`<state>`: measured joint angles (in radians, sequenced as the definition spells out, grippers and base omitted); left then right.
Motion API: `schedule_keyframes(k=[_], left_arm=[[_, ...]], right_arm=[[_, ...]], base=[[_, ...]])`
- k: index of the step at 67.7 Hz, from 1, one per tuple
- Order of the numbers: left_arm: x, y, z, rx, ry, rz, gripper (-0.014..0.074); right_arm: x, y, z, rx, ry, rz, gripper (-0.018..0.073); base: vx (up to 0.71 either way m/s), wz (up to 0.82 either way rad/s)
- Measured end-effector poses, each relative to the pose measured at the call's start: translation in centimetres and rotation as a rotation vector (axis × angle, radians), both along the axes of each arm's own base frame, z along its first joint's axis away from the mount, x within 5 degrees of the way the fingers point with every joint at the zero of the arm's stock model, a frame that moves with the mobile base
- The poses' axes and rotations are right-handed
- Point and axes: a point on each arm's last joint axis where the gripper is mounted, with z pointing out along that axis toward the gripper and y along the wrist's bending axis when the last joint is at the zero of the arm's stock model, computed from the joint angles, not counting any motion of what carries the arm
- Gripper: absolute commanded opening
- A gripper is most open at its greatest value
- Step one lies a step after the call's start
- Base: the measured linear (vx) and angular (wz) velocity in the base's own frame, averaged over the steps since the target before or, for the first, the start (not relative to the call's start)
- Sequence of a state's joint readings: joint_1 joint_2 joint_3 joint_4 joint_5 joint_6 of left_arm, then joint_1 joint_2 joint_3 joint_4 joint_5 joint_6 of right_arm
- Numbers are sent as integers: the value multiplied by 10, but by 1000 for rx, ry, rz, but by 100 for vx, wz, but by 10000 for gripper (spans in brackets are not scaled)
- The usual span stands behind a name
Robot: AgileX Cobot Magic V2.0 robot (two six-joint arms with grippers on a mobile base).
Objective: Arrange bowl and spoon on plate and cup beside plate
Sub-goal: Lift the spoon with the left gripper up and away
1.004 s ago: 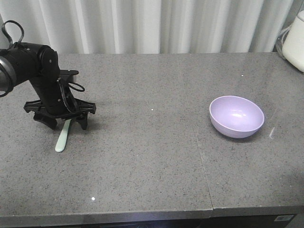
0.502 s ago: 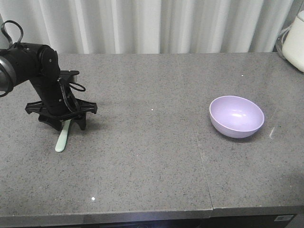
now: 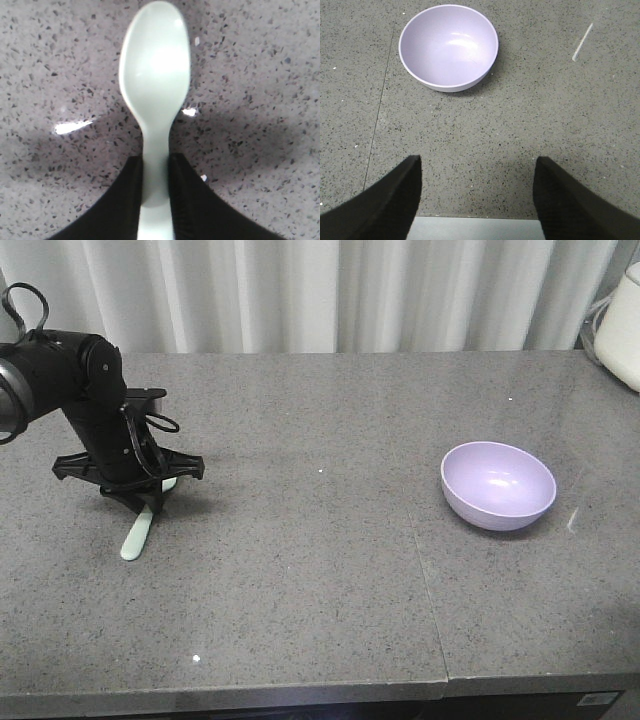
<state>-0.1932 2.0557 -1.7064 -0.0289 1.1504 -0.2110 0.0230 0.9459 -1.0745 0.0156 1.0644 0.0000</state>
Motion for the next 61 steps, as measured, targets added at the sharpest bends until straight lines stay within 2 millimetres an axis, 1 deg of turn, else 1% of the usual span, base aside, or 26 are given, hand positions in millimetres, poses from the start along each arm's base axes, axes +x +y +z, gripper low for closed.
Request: schedule_keyframes(k=[16,20,24,33,39,41,42,49,55,61], left_arm=[[0,0,1,-1,-4,-1,-8],[-1,0,7,-2,-17,-8,-8],[-4,1,17,-6,-40,-13,-8],[-16,3,54,-20,-123,-19,-8],[-31,6,86,-32,-190,-20,-8],[-35,7,93,-35,-203,-20,-8],[-39,8,101,-37,-219,-21,-8],[-62,12,137,-46,-291,-35,-8],[-85,17,165,-49,-340,-53,-8],[-104,20,187,-56,-395,-60,-8]], right_arm=[[0,0,0,0,0,0,475],[0,0,0,0,0,0,475],[0,0,0,0,0,0,475],[0,0,0,0,0,0,475],[0,0,0,0,0,0,475],[0,0,0,0,0,0,475],[0,0,0,0,0,0,475],[0,0,0,0,0,0,475],[0,0,0,0,0,0,475],[0,0,0,0,0,0,475]], base=[[0,0],[0,0],[0,0],[0,0],[0,0],[0,0],[0,0],[0,0],[0,0],[0,0]])
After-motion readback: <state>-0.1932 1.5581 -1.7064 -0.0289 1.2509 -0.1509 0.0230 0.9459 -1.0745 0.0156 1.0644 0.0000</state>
